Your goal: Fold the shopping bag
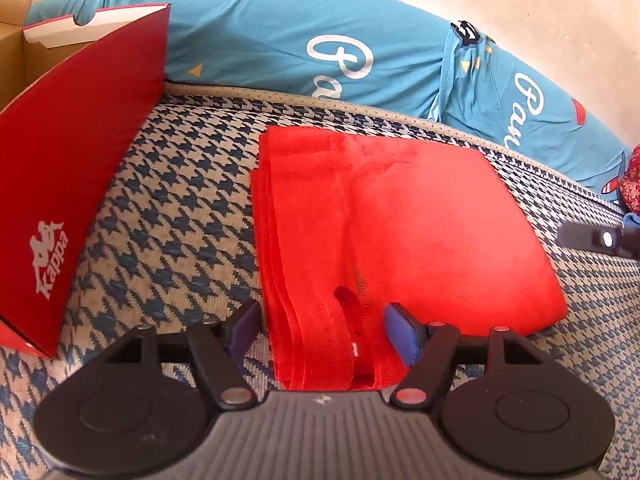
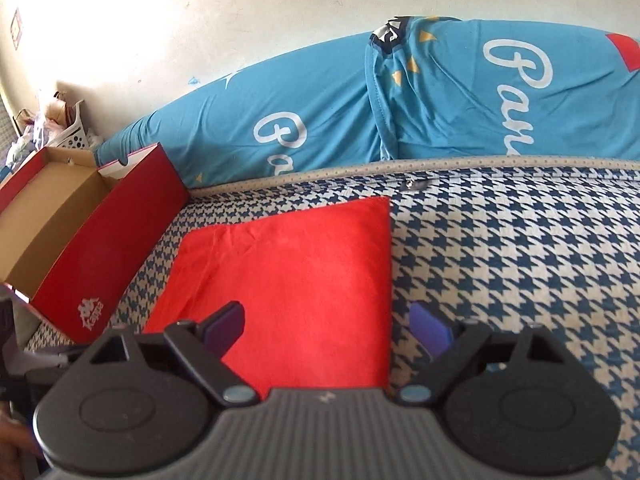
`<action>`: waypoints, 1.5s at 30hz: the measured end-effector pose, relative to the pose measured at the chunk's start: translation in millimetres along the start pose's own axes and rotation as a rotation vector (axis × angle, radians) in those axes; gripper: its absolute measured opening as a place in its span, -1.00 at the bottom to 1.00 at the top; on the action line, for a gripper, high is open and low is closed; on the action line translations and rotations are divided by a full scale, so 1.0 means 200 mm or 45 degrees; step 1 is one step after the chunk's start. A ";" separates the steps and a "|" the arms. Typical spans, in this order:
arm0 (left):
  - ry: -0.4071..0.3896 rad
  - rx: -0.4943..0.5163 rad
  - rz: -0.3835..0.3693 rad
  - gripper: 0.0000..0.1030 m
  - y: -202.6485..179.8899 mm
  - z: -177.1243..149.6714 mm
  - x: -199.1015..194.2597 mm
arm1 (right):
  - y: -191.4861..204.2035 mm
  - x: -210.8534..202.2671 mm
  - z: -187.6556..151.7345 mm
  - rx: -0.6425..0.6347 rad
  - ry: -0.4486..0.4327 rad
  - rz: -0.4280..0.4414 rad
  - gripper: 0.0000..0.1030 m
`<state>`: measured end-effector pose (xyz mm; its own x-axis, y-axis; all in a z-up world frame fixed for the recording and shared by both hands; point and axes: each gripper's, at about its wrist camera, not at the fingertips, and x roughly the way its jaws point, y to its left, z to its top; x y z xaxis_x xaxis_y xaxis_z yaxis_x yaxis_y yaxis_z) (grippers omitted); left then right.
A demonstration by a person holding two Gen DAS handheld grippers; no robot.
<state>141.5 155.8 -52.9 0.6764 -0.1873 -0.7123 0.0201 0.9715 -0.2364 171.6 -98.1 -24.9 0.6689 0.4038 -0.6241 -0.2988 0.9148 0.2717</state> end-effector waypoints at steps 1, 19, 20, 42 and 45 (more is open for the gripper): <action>-0.002 0.002 0.002 0.31 0.00 0.00 0.00 | -0.01 0.00 -0.01 -0.005 0.017 -0.013 0.59; -0.052 0.016 0.065 0.32 -0.01 0.03 0.03 | 0.21 0.09 -0.09 -0.235 0.133 0.017 -0.10; -0.057 0.005 0.071 0.32 0.00 0.03 0.02 | 0.22 0.10 -0.10 -0.240 0.137 0.008 -0.10; -0.172 0.035 -0.110 0.33 -0.11 0.09 -0.12 | 0.24 0.20 -0.11 -0.323 0.150 -0.046 -0.04; -0.144 0.050 -0.148 0.33 -0.14 0.09 -0.08 | 0.24 0.20 -0.11 -0.332 0.152 -0.040 -0.03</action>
<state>143.0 133.7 -22.0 0.7463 -0.2837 -0.6022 0.1308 0.9495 -0.2853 167.9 -38.5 -53.1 0.6005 0.3578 -0.7151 -0.4544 0.8886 0.0630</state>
